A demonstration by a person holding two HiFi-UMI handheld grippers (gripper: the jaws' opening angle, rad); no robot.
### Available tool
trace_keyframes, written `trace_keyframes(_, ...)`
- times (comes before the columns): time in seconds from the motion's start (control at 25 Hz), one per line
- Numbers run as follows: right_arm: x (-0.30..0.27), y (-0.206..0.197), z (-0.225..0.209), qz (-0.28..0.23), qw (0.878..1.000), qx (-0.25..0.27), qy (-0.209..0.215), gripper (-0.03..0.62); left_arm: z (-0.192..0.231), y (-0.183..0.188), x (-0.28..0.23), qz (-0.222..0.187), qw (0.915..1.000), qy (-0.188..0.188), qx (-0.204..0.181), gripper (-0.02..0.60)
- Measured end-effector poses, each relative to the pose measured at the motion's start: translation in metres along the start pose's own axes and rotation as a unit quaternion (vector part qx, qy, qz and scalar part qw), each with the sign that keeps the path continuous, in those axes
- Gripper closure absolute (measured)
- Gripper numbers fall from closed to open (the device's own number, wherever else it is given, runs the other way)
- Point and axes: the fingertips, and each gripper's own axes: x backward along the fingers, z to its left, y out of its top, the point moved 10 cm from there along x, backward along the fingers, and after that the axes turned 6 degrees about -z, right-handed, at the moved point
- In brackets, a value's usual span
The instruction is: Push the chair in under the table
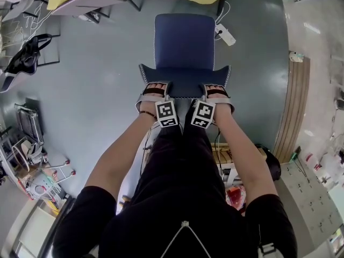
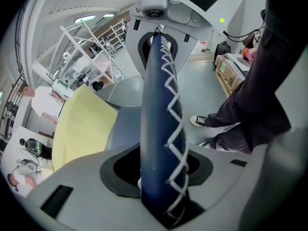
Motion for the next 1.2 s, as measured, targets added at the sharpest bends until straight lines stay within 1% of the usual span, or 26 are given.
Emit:
trace_keyframes(0.48, -0.016, -0.009, -0.056, -0.008, 1.0, 0.009, 0.0, 0.47, 0.051, 0.002, -0.018, -0.003, 0.9999, 0.01, 0.006, 0.399)
trace_keyframes(1.2, -0.041, -0.02, -0.142, -0.018, 0.999, 0.028, -0.001, 0.476, 0.131, 0.006, -0.046, -0.012, 0.9997, 0.006, 0.022, 0.402)
